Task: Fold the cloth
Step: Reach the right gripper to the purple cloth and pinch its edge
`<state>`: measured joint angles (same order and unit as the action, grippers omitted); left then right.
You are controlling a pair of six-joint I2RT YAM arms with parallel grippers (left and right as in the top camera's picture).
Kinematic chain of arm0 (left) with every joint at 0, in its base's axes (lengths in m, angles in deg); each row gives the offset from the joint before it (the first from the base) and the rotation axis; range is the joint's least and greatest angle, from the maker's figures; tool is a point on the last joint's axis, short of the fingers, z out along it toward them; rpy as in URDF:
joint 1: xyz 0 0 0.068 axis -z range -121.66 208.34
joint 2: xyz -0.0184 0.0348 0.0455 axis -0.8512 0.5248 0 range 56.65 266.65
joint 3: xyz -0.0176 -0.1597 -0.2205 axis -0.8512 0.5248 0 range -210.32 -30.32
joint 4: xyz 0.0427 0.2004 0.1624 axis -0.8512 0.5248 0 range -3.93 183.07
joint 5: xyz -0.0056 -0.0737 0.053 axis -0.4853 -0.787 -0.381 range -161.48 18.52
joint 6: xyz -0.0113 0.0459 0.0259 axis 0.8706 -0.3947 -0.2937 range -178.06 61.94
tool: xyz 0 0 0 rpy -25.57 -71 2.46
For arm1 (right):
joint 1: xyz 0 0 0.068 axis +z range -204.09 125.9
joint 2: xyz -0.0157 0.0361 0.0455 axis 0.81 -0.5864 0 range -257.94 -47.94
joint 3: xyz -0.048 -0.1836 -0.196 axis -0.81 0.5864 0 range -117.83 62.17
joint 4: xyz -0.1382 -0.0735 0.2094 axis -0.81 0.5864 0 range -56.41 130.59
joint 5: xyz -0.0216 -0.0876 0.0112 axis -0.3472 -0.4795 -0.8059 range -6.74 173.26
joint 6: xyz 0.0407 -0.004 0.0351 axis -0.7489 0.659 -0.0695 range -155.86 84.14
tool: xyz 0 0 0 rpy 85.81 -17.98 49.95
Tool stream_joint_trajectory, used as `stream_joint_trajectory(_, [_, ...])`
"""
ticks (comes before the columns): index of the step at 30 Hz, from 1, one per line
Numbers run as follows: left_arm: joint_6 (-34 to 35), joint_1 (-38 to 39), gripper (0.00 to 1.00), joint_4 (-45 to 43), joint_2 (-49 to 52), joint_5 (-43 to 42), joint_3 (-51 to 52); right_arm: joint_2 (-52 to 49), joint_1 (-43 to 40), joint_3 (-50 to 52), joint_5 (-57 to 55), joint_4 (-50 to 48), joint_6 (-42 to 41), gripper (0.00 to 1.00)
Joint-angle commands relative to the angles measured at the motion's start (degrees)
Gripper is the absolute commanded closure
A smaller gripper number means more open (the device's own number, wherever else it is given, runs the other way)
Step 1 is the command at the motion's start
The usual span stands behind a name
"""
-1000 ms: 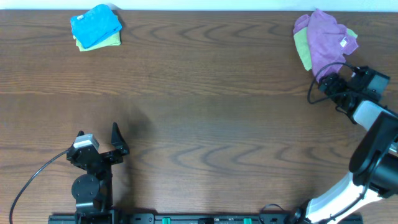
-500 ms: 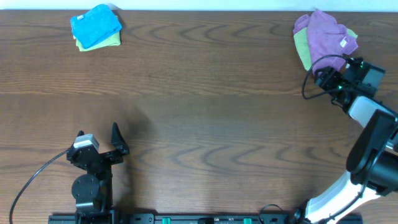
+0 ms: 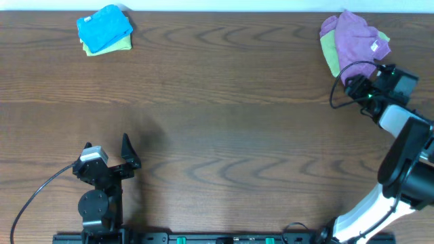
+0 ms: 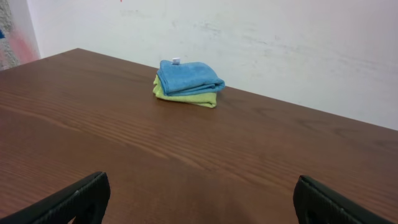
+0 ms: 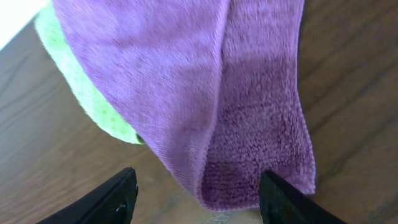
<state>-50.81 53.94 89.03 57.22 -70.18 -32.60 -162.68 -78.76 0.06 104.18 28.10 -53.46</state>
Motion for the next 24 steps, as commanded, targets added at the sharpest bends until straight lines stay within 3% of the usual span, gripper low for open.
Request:
stream_joint_trajectory(1, [-1.0,-0.2,0.04,1.3,-0.4,0.1,2.0,-2.0,0.5,-0.8,0.6,-1.1,-0.7,0.40])
stream_joint_trajectory(4, [-1.0,-0.2,0.05,1.3,-0.4,0.1,2.0,-3.0,0.5,-0.8,0.7,-2.6,-1.3,0.45])
stream_joint_trajectory(7, [-1.0,-0.2,0.05,1.3,-0.4,0.1,2.0,-3.6,0.6,-0.8,2.6,-4.4,-2.1,0.58])
stream_joint_trajectory(9, [-1.0,-0.2,0.04,1.3,-0.4,0.1,2.0,-3.6,0.7,-0.8,2.6,-4.9,-2.6,0.76])
stream_joint_trajectory(13, [-1.0,-0.2,0.04,1.3,-0.4,0.1,2.0,-3.6,0.7,-0.9,4.0,-6.3,-5.0,0.99])
stream_joint_trajectory(19, [-1.0,-0.2,0.05,1.3,-0.4,0.1,2.0,-3.6,0.7,-3.3,11.0,-7.7,-6.6,0.99])
stream_joint_trajectory(24, [-1.0,-0.2,0.05,1.3,-0.4,0.1,2.0,-3.5,0.8,-9.9,20.0,-3.1,-6.7,0.99])
